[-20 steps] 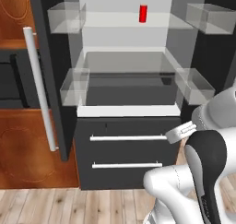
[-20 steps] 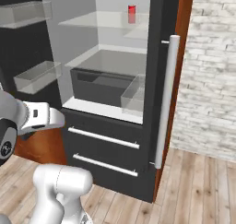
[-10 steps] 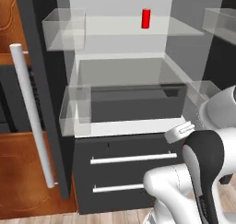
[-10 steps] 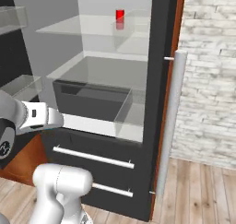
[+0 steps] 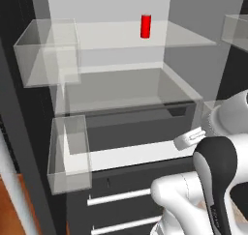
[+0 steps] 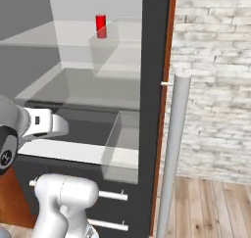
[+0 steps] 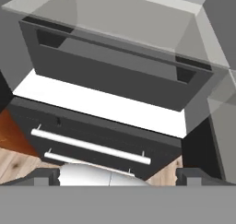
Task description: Open the fridge, grab two sodas, and place both sodas inside the bowl with ice on the dining counter.
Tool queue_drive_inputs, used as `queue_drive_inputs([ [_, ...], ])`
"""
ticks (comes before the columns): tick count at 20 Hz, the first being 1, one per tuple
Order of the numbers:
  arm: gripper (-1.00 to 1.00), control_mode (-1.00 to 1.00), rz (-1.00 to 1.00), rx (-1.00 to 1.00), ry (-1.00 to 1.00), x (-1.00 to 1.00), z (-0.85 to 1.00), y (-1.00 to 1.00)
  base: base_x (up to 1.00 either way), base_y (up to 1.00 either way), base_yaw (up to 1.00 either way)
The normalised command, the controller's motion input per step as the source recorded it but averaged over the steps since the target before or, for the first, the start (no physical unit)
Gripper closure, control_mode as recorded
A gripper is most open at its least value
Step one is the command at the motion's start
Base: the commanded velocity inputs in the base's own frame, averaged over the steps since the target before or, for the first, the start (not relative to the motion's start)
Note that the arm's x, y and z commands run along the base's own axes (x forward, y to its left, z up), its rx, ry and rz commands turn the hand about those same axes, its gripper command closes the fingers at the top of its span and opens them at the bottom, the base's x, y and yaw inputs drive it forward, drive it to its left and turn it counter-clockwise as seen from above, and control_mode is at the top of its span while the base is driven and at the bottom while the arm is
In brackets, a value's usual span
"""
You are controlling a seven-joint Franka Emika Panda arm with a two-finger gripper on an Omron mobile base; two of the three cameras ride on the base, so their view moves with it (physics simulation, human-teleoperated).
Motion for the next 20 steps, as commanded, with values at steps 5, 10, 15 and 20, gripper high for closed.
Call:
queue_drive_inputs([
  [5, -1.0, 1.0, 0.0, 0.0, 0.0, 0.0, 0.0, 0.0, 0.54, 0.36, -0.32],
  [10, -1.0, 1.0, 0.0, 0.0, 0.0, 0.0, 0.0, 0.0, 0.62, 0.42, -0.19],
  [15, -1.0, -1.0, 0.0, 0.03, -0.06, 0.43, -0.01, 0.15, 0.13, 0.06, -0.01],
  [20, -1.0, -1.0, 0.0, 0.03, -0.24, 0.31, 0.28, 0.27, 0.0, 0.0, 0.0],
])
